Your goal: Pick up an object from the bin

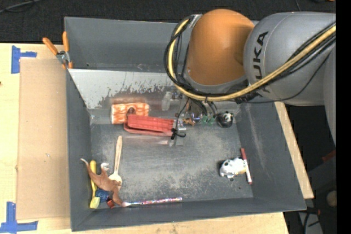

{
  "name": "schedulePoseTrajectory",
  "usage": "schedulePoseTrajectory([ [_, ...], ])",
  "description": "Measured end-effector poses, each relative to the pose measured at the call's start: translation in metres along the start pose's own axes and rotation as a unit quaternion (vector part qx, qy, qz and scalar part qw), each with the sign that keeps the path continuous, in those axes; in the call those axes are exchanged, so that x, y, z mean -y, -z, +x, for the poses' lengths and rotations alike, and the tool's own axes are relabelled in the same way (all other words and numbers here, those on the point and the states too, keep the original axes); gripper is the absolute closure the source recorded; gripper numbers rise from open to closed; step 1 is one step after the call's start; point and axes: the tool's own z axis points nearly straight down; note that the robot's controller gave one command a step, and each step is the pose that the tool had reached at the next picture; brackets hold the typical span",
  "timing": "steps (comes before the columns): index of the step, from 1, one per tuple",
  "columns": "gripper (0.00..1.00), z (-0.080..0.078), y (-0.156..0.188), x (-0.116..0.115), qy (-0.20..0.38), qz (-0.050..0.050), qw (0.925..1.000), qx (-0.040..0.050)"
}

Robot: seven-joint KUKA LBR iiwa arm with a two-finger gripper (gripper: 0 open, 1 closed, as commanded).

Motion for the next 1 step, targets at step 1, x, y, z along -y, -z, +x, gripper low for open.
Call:
schedulePoseTrajectory([
  [1,0.00,-0.0017,0.0044,0.0007,-0.002,0.000,1.0000,0.0040],
])
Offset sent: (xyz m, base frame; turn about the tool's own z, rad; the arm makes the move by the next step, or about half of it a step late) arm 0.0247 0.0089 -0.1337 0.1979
